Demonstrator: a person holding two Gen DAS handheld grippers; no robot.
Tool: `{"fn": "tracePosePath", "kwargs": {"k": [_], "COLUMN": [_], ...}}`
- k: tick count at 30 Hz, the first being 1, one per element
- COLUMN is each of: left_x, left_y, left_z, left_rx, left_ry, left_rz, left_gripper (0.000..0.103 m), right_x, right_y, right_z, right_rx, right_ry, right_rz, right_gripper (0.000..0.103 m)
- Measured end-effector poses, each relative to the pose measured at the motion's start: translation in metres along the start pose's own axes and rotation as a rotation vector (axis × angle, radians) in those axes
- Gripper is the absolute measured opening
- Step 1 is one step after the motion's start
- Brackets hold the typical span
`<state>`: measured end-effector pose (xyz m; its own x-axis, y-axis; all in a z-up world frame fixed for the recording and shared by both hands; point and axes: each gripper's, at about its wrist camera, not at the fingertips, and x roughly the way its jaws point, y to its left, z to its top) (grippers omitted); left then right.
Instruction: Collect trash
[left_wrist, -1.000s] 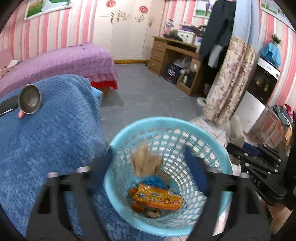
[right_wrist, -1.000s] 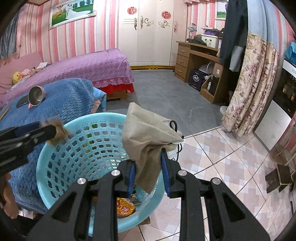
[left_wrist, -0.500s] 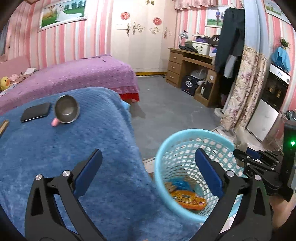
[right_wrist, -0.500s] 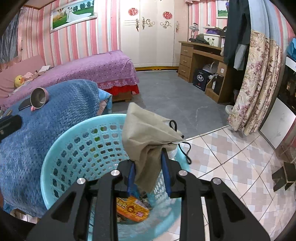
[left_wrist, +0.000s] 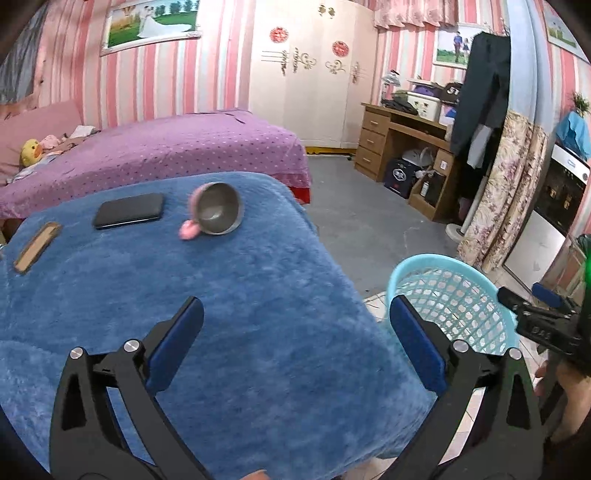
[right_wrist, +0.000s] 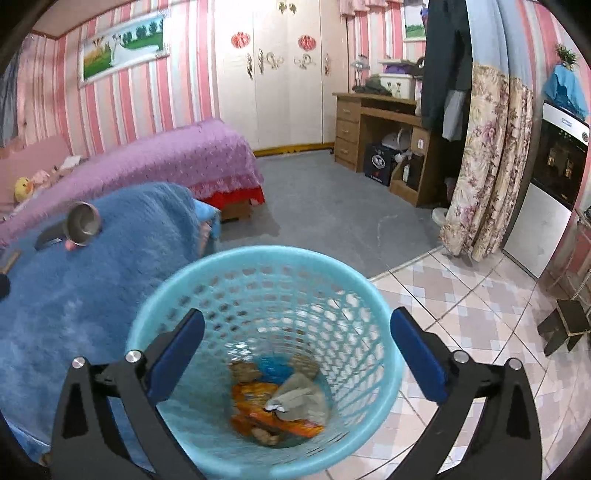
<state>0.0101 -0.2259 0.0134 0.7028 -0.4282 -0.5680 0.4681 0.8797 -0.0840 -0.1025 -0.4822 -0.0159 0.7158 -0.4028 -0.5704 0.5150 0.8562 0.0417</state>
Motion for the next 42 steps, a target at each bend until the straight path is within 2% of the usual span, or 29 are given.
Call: {"fn": "tracePosePath", "kwargs": {"k": [5, 9, 16, 22, 30, 42], "left_x": [-0.030, -0.050, -0.071, -0.074, -0.076, -0.084], "left_y": [0.030, 0.050, 0.079, 0.097, 0.094, 0.097], "left_z": [-0.007, -0.018, -0.041, -0.048, -0.056, -0.052], "left_rx": [0.017, 0.045, 0.021, -0.022, 0.030, 0.026], "left_ry": [-0.025, -0.032, -0.057, -0.087, -0.131, -0.180], "left_rz": [0.047, 0.084, 0.116, 0.124, 0.161, 0.159], "left_gripper": [0.098, 0.098, 0.098, 0.098, 0.098, 0.098], "right_x": [-0.036, -0.062, -0.096, -0.105, -0.104, -0.106], "right_y": [0.059, 0.111, 0.161, 0.176, 0.175, 0.179], "right_z": [-0.008, -0.023, -0.043, -0.054, -0.052, -0.054], "right_rx": [-0.035, -0.078, -0.138, -0.174, -0.151, -0.171], "right_ry": [-0.025, -0.034, -0.108, -0.149, -0.150, -0.175], "right_rz": [0.047, 0.116, 0.146, 0.127, 0.117, 0.124], "right_gripper": [0.098, 0.098, 0.098, 0.098, 0.098, 0.098]}}
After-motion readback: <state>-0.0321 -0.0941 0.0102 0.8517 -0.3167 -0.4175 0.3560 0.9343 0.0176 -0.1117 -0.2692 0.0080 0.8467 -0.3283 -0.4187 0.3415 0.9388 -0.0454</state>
